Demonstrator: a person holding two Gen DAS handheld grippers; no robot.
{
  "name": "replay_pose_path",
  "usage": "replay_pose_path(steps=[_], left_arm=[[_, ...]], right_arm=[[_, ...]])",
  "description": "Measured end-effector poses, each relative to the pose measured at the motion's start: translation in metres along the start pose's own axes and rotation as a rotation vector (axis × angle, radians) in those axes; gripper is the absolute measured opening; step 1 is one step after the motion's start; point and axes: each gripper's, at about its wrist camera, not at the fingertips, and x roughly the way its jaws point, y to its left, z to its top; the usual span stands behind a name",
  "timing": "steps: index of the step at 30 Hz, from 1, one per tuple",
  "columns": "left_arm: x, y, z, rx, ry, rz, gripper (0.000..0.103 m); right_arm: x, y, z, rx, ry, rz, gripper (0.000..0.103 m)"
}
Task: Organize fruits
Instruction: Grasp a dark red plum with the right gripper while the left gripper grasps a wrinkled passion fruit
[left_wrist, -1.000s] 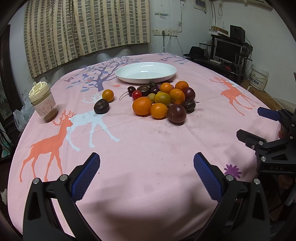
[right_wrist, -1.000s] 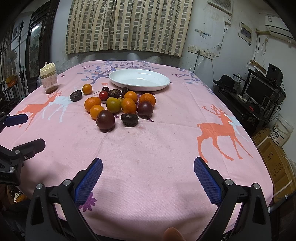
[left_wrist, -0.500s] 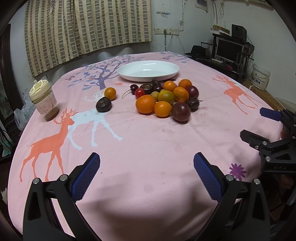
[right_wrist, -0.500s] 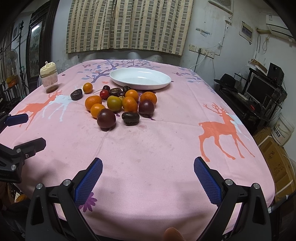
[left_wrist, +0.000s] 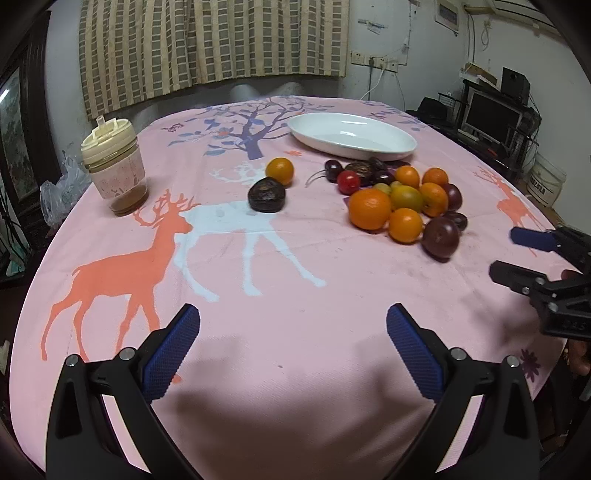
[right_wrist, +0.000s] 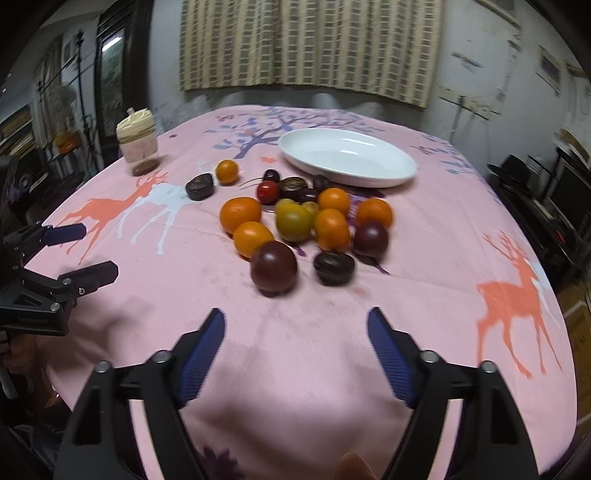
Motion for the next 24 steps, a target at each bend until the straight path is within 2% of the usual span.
replay_pose_path(steps=[2,7,14,17,21,23,24], left_arm=[[0.006,0.009,0.009,-0.02,0.015,-0.01,0.099],[0.023,0.028,0.031,-0.049,0.056,-0.039,0.099],[0.045,0.04,0.056,-0.002,0.092,-0.072,0.099],[0.062,0.04,0.069,0.029,0.109,-0.087,0.099],[0.087,0.045,0.089,0.039,0.107,-0.136,0.099],[0.1,0.048,0.099,0.034,0.109,-0.15,0.097],[0.106,0.049,0.103,0.034,0.113,-0.153,0.092]], right_arm=[[0.016,0.002,0.009,-0.017,0.044,0.042,0.046],[0.036,0.002,0.02,-0.043,0.091,0.046,0.046],[0.057,-0.001,0.029,-0.036,0.155,0.104,0.046],[0.061,-0.003,0.027,-0.025,0.143,0.116,0.039],[0.06,-0.017,0.024,0.047,0.119,0.196,0.038],[0.058,-0.025,0.024,0.098,0.105,0.238,0.038],[0.056,-0.03,0.023,0.122,0.098,0.256,0.038]])
